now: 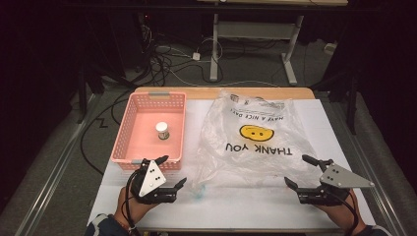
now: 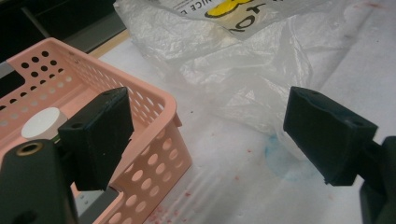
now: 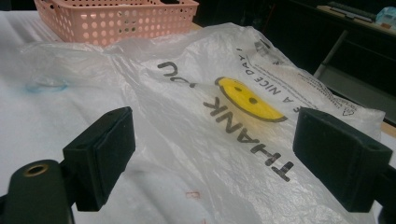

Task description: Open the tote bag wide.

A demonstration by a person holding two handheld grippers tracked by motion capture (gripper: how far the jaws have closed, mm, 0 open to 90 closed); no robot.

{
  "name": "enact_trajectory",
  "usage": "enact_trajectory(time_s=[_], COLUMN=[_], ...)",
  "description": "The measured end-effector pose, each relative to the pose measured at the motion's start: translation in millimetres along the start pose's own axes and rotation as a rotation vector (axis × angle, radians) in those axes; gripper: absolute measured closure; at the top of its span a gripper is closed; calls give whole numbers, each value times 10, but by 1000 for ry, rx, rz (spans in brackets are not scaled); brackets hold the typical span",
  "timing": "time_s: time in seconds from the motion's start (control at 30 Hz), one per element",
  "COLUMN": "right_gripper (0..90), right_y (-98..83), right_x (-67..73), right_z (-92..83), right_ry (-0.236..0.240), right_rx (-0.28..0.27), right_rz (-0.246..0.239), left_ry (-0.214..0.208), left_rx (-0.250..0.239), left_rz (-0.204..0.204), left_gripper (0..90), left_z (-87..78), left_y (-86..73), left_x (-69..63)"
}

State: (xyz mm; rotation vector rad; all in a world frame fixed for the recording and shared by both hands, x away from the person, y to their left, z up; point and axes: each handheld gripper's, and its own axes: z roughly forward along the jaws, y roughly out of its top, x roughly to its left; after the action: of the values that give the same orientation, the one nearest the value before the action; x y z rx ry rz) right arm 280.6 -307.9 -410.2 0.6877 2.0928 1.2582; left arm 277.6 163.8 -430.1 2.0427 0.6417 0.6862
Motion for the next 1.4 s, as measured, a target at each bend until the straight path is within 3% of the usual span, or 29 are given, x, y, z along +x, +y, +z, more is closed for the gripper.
enact_trajectory(time_s=[0.5, 0.83, 0.93, 1.03, 1.07, 1.17, 1.27, 1.3, 1.33, 1.4], right_gripper=[181, 265, 308, 312, 314, 325, 341, 341, 364, 379], right_y=[-6, 73, 77, 86, 97, 118, 146, 146, 136, 113], right_x=[46, 81, 60, 65, 51, -105, -395, -395, -633, -880], right_z=[75, 183, 217, 244, 261, 245, 240, 240, 292, 410], right_ry=[42, 54, 72, 67, 45, 10, -65, -65, -126, -177], right_rx=[67, 156, 181, 199, 219, 200, 189, 189, 187, 223], right_rz=[-39, -144, -157, -175, -182, -141, -63, -63, -26, 11], left_ry=[-5, -29, -37, -47, -53, -71, -104, -112, -117, -123], left_rx=[36, 55, 48, 55, 55, 41, 48, 51, 53, 58], left_rz=[6, 12, 14, 22, 26, 39, 55, 63, 68, 71], left_gripper=[153, 153, 157, 157, 157, 157, 157, 157, 157, 157], left_z=[31, 52, 53, 69, 72, 73, 103, 114, 127, 149], left_y=[-13, -17, 7, 35, 46, 82, 112, 116, 118, 117], left_x=[-40, -67, -106, -156, -176, -236, -309, -325, -335, -333])
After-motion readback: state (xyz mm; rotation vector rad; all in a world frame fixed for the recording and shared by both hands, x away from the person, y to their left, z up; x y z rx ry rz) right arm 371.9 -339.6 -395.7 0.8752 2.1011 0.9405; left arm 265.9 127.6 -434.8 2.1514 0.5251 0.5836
